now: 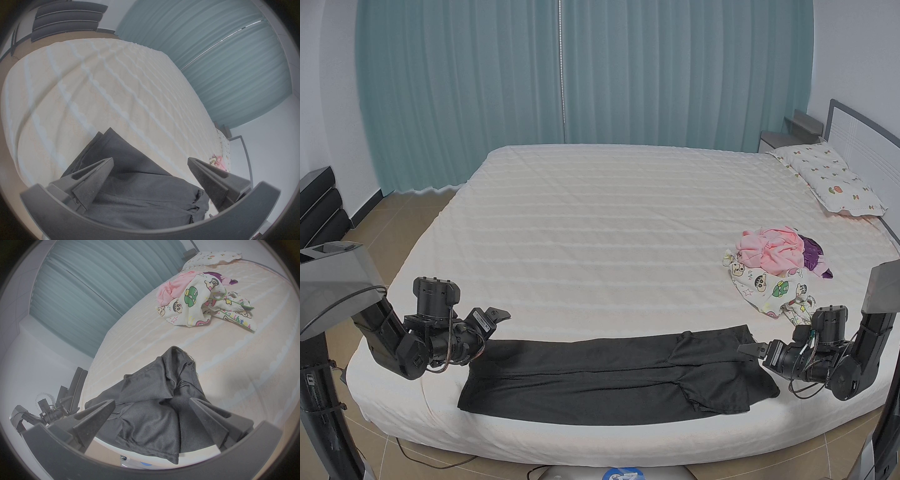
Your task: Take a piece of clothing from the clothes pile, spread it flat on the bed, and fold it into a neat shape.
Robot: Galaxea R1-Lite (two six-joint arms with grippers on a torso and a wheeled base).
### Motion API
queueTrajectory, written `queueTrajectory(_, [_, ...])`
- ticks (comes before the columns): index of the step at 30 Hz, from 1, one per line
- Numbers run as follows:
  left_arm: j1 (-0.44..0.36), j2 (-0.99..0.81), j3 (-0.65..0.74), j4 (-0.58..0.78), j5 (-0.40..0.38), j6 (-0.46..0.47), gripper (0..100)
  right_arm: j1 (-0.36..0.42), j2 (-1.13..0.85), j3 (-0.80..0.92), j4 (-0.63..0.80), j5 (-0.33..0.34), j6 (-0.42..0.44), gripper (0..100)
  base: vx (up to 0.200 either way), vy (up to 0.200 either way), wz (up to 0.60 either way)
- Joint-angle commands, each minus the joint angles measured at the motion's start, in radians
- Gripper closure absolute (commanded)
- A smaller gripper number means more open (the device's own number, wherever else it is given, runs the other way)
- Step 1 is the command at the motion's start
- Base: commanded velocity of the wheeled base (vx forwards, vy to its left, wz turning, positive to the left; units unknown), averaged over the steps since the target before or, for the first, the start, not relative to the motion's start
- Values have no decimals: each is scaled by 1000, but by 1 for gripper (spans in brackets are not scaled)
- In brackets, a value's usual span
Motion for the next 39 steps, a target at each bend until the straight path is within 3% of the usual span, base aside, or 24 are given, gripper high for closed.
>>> queueTrajectory(1, [-16, 93, -2, -3, 13, 3, 0, 0, 1, 0, 0, 0, 2, 0, 0, 0, 0])
queueTrajectory(13, [21, 144, 24, -52, 113, 151, 0, -7, -2, 5, 0, -2, 3, 0, 0, 0, 0])
queueTrajectory(21, [93, 106, 65, -138, 115, 200, 0, -12, -2, 16, -2, -3, 2, 0, 0, 0, 0])
queueTrajectory(24, [130, 72, 69, -132, 96, 221, 0, -12, -2, 22, -20, -3, 3, 0, 0, 0, 0])
queueTrajectory(33, [170, 29, 70, 25, -152, 393, 0, -4, 14, 63, -102, -3, 2, 0, 0, 0, 0])
queueTrajectory(39, [147, 90, 49, 37, -164, 476, 0, -4, 9, 66, -102, -5, 2, 0, 0, 0, 0])
